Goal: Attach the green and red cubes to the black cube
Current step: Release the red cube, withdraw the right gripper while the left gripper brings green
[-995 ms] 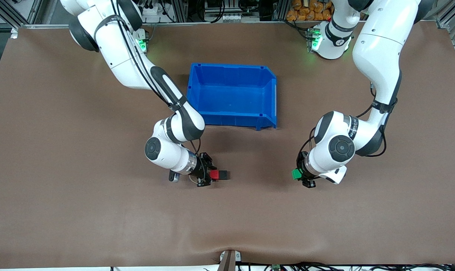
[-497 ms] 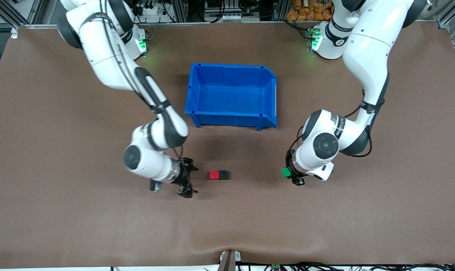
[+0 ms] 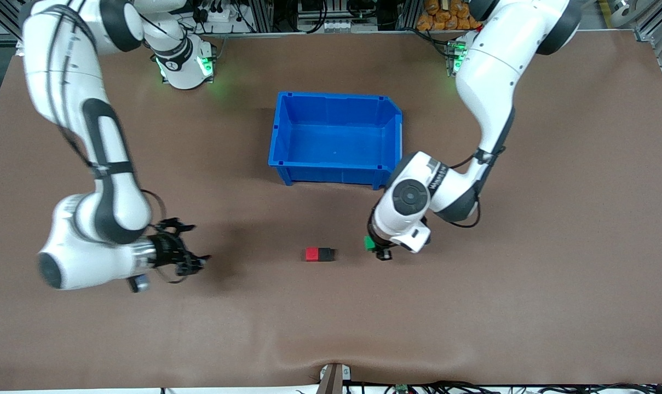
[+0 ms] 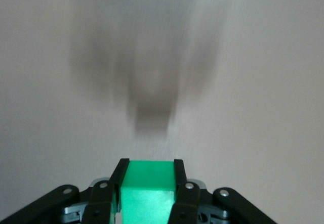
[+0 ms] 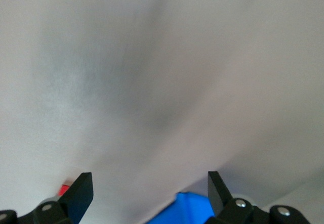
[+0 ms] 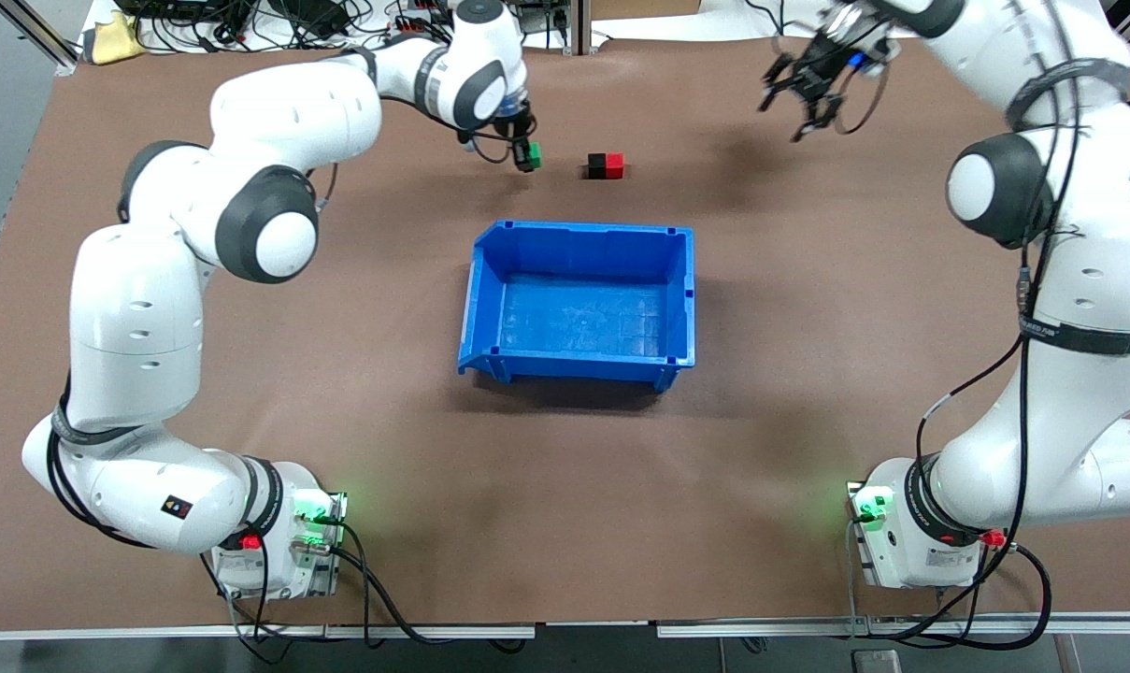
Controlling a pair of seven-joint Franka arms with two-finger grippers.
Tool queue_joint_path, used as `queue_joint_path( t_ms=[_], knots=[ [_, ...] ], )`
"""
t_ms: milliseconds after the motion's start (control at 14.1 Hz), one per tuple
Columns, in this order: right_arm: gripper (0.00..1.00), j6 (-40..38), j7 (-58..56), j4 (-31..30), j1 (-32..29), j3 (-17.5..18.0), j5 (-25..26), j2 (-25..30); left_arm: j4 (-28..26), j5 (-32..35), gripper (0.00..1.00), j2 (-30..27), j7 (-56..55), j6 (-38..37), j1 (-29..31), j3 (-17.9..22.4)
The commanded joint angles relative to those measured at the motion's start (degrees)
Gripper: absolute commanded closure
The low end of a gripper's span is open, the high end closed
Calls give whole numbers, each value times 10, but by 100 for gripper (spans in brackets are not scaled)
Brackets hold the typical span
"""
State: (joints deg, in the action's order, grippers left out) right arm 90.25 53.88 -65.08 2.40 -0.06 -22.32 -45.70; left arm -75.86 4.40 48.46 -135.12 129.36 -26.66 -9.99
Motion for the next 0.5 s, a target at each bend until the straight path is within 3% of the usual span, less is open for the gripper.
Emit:
queue_joint_path(
  t_ms=[0, 142, 426],
  knots=[
    [0, -50, -113, 43, -26, 11, 78, 31, 33, -9, 100, 30, -16, 42, -22, 16],
    [0, -50, -199, 43, -28, 9, 111, 80, 40, -9, 100, 41, -20, 59, -38, 23],
    [0, -83, -352, 15, -75, 12, 111, 173, 78, -9, 100, 83, -23, 98, -71, 43]
  ],
)
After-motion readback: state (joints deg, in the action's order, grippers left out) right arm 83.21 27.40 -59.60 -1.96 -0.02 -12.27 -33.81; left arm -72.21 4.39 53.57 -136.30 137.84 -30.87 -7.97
